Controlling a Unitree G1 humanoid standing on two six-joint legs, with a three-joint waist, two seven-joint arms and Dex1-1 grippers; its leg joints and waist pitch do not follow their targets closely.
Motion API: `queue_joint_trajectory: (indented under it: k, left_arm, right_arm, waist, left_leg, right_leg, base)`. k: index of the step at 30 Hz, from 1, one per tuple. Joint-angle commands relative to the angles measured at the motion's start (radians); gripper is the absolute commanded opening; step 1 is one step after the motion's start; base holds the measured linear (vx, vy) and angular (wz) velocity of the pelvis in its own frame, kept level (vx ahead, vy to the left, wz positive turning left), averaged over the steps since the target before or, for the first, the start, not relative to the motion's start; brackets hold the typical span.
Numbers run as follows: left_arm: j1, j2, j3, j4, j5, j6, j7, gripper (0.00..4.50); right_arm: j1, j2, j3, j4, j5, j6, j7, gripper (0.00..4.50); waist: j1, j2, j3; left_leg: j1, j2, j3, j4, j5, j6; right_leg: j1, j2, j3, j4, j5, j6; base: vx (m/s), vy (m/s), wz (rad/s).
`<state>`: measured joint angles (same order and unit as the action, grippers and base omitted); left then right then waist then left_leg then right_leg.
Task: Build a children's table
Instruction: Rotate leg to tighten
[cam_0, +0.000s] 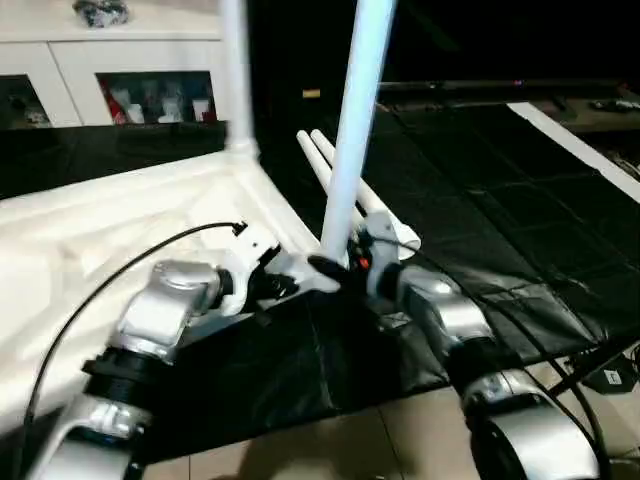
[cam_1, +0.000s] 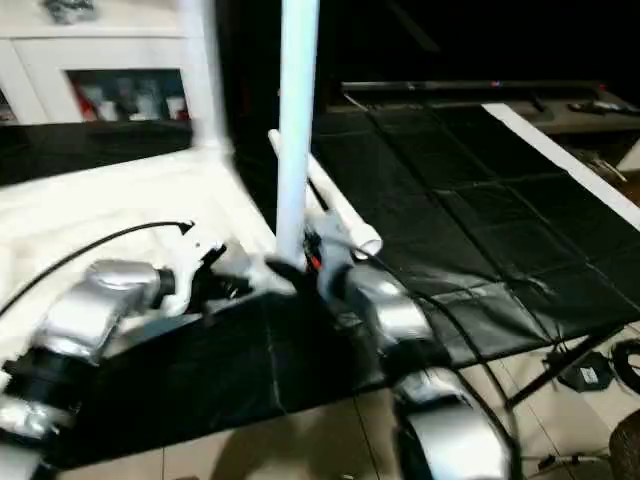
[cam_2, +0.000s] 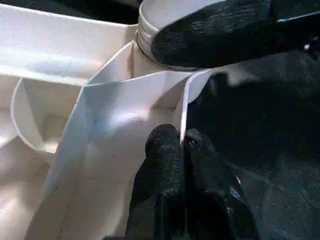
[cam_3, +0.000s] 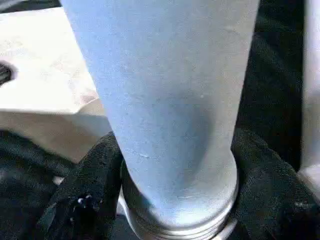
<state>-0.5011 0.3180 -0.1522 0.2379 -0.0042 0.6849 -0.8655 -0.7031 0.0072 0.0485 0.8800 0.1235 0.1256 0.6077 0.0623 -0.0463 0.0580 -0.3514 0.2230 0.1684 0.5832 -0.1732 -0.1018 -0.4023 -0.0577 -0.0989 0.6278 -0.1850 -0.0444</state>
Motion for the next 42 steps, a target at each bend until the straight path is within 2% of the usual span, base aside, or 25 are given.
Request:
queue_joint_trajectory:
  k: [1,3,5,10,11,12,13,14,16,19,21,24,27,29,35,37,41,42]
  left_arm:
    - [-0.016,-0.065,-0.033,-0.108,-0.043,0.02,0.004,0.0]
    - [-0.015,-0.068,-0.041,-0.123,-0.039,0.034,0.014,0.0]
    - [-0.019,-0.066,-0.045,-0.115,-0.034,0.024,0.02,0.0]
    - [-0.025,-0.038,-0.059,-0.094,-0.01,-0.001,0.033,0.0]
    - [-0.024,-0.025,-0.061,-0.094,-0.002,-0.005,0.029,0.0]
    - [-0.024,0.015,-0.069,-0.08,0.009,-0.064,-0.007,0.0]
    - [-0.024,0.032,-0.071,-0.076,0.009,-0.077,-0.024,0.0]
    - [-0.024,0.042,-0.072,-0.076,0.009,-0.082,-0.032,0.0]
    - [-0.021,0.075,-0.083,-0.069,0.008,-0.121,-0.08,0.0]
    - [-0.016,0.134,-0.105,-0.05,0.003,-0.189,-0.177,0.0]
    - [-0.001,0.2,-0.144,-0.043,-0.003,-0.304,-0.311,0.0]
    - [0.004,0.237,-0.165,-0.039,-0.013,-0.348,-0.394,0.0]
    - [-0.005,0.274,-0.198,-0.011,-0.007,-0.405,-0.462,0.0]
    - [-0.014,0.286,-0.214,0.005,0.0,-0.439,-0.487,0.0]
    - [-0.046,0.296,-0.249,0.042,0.017,-0.505,-0.541,0.0]
    - [-0.057,0.293,-0.252,0.059,0.022,-0.522,-0.551,0.0]
    - [-0.07,0.29,-0.254,0.084,0.025,-0.548,-0.562,0.0]
    - [-0.073,0.29,-0.256,0.098,0.025,-0.566,-0.569,0.0]
  right_arm:
    - [0.003,0.094,0.058,0.049,0.004,0.03,0.019,3.12]
    - [-0.001,0.102,0.045,0.055,0.005,0.03,0.004,3.47]
    - [0.0,0.099,0.05,0.056,-0.003,0.024,0.011,3.5]
    - [-0.001,0.083,0.052,0.068,-0.034,-0.016,-0.01,4.04]
    - [0.0,0.074,0.049,0.06,-0.033,-0.032,0.004,4.16]
    - [0.02,0.046,0.051,0.008,-0.014,-0.07,0.094,4.16]
    - [0.029,0.03,0.053,-0.014,-0.01,-0.076,0.126,4.36]
    - [0.034,0.021,0.055,-0.026,-0.008,-0.077,0.142,4.42]
    - [0.047,-0.014,0.063,-0.053,-0.01,-0.088,0.186,4.47]
    - [0.072,-0.084,0.081,-0.108,-0.002,-0.104,0.305,4.47]
    - [0.103,-0.154,0.108,-0.179,0.024,-0.117,0.478,4.47]
    - [0.118,-0.203,0.132,-0.22,0.036,-0.093,0.58,4.47]
    - [0.116,-0.243,0.153,-0.226,0.024,-0.104,0.663,4.47]
    - [0.109,-0.256,0.162,-0.218,0.013,-0.12,0.689,4.47]
    - [0.096,-0.272,0.199,-0.196,-0.003,-0.156,0.754,4.47]
    - [0.097,-0.275,0.205,-0.197,-0.003,-0.153,0.777,4.21]
    - [0.098,-0.274,0.209,-0.202,0.007,-0.144,0.794,4.01]
    - [0.098,-0.271,0.211,-0.197,0.009,-0.145,0.8,3.8]
  waist:
    - [0.01,0.013,-0.07]
    - [0.008,0.014,-0.069]
    - [0.008,0.016,-0.067]
    - [0.007,0.021,-0.065]
    - [0.007,0.021,-0.065]
    - [0.008,0.019,-0.065]
    - [0.009,0.018,-0.065]
    - [0.011,0.02,-0.067]
    - [0.011,0.02,-0.07]
    - [0.019,0.021,-0.069]
    - [0.03,0.022,-0.068]
    - [0.04,0.023,-0.065]
    - [0.052,0.025,-0.063]
    - [0.055,0.025,-0.063]
    - [0.057,0.018,-0.064]
    - [0.057,0.02,-0.065]
    - [0.062,0.021,-0.068]
    - [0.063,0.02,-0.068]
  left_leg:
    - [-0.004,0.013,-0.003,-0.061,-0.163,0.008]
    - [-0.005,0.012,-0.002,-0.061,-0.156,0.017]
    - [-0.002,0.011,-0.001,-0.061,-0.163,0.02]
    - [0.001,0.012,-0.002,-0.063,-0.196,0.009]
    - [0.001,0.012,-0.002,-0.063,-0.198,0.008]
    - [0.001,0.012,-0.003,-0.065,-0.207,0.011]
    - [0.0,0.012,-0.003,-0.064,-0.21,0.014]
    - [0.0,0.012,-0.003,-0.063,-0.208,0.018]
    - [0.0,0.014,-0.002,-0.062,-0.171,0.027]
    - [0.001,0.013,0.0,-0.061,-0.169,0.036]
    - [0.003,0.014,0.001,-0.061,-0.183,0.043]
    - [0.005,0.017,0.001,-0.064,-0.197,0.037]
    - [0.014,0.021,0.003,-0.064,-0.229,0.028]
    - [0.012,0.021,0.002,-0.065,-0.233,0.019]
    - [0.007,0.018,0.0,-0.065,-0.225,0.011]
    - [0.007,0.019,0.0,-0.064,-0.22,0.011]
    - [0.007,0.019,0.0,-0.063,-0.202,0.015]
    - [0.005,0.019,0.001,-0.063,-0.199,0.014]
  right_leg:
    - [0.06,-0.085,0.062,-0.08,-0.212,-0.169]
    - [0.061,-0.083,0.061,-0.08,-0.194,-0.17]
    - [0.058,-0.082,0.062,-0.083,-0.203,-0.169]
    - [0.057,-0.084,0.063,-0.087,-0.233,-0.165]
    - [0.057,-0.083,0.063,-0.087,-0.234,-0.164]
    - [0.057,-0.083,0.062,-0.09,-0.245,-0.158]
    - [0.059,-0.084,0.062,-0.09,-0.25,-0.154]
    - [0.06,-0.084,0.063,-0.089,-0.243,-0.152]
    - [0.06,-0.081,0.065,-0.078,-0.167,-0.172]
    - [0.06,-0.08,0.064,-0.077,-0.146,-0.183]
    - [0.058,-0.081,0.065,-0.08,-0.163,-0.177]
    - [0.057,-0.081,0.065,-0.081,-0.182,-0.175]
    - [0.049,-0.082,0.064,-0.086,-0.229,-0.17]
    - [0.051,-0.084,0.065,-0.085,-0.234,-0.175]
    - [0.055,-0.086,0.065,-0.088,-0.294,-0.147]
    - [0.053,-0.085,0.064,-0.087,-0.281,-0.152]
    - [0.055,-0.084,0.064,-0.081,-0.237,-0.162]
    - [0.056,-0.084,0.064,-0.079,-0.225,-0.165]
  base:
    - [0.0,0.0,0.0]
    - [0.0,0.0,0.0]
    - [0.0,0.0,0.0]
    - [0.0,0.0,0.0]
    - [0.0,0.0,0.0]
    - [0.0,0.0,0.0]
    - [0.0,0.0,0.0]
    - [0.0,0.0,0.0]
    - [0.0,0.0,0.0]
    - [0.0,0.0,0.0]
    - [0.0,0.0,0.0]
    - [0.0,0.0,0.0]
    - [0.0,0.0,0.0]
    - [0.0,0.0,0.0]
    - [0.0,0.0,0.0]
    - [0.0,0.0,0.0]
    - [0.0,0.0,0.0]
    - [0.0,0.0,0.0]
